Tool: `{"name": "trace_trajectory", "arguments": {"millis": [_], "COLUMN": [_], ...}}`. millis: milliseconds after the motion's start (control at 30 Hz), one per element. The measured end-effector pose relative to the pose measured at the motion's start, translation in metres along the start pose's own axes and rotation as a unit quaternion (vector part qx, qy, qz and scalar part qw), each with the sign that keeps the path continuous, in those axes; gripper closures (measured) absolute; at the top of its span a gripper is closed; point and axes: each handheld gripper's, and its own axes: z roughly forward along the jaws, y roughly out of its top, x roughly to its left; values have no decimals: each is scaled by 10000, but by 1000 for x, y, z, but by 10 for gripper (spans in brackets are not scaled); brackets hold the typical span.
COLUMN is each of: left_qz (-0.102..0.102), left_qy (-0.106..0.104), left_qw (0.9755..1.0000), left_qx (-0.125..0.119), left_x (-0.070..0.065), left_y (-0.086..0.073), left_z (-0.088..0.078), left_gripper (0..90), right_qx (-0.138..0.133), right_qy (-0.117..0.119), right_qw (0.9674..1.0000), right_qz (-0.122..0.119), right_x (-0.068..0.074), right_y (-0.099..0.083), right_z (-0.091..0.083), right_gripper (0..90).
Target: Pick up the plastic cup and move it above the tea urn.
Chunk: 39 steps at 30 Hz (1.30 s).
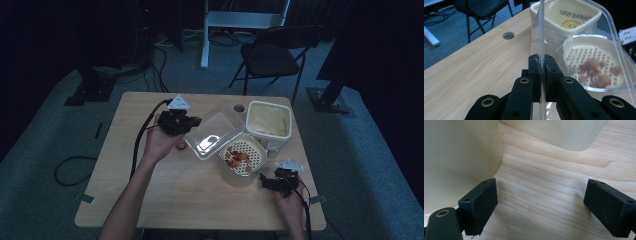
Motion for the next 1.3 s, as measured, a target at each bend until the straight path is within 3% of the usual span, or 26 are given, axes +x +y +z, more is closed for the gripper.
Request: {"name": "trace_trajectory", "arguments": {"millis": [67,267,400,567,667,767,800,900,933,967,1000,1133,1300], "left_qz": [-49,-97,-115,-87,-173,-181,-241,-410,-410,-410,-384,-258,-290], "left_qy": [0,-107,-264,-304,-327,-322,-373,-496,-496,-496,-367,-317,-237], "left_qw": [10000,9999,9996,9994,9992,9992,9988,9977,9977,9977,9986,9989,9988], "left_qx": [-52,-91,52,139,135,153,201,193,193,193,42,-243,-304], "left_x": [-3,-6,-9,-13,-14,-14,-14,-12,-12,-12,-13,-14,-10], "left_y": [11,28,49,60,73,76,87,94,94,94,98,101,97], "left_z": [15,35,58,75,88,91,101,111,111,111,112,98,89], "left_gripper": [871,870,869,869,869,870,871,848,735,735,602,549,552], "right_qx": [1,-1,0,-1,-5,-4,-5,2,2,-1,5,2,-1], "right_qy": [2,2,0,-3,0,-1,-3,6,6,8,18,28,25], "right_qw": [10000,10000,10000,10000,10000,10000,10000,10000,10000,10000,10000,10000,10000], "right_qz": [7,4,-2,-1,7,8,-5,-8,-8,-15,-11,-11,-14], "right_x": [0,0,0,0,0,0,0,1,1,1,1,1,1], "right_y": [0,0,0,0,0,0,0,0,0,0,-1,-1,-1], "right_z": [0,0,0,0,0,0,0,0,0,0,-1,-1,-1], "right_gripper": [113,113,113,113,113,113,113,113,113,113,114,113,113]}}
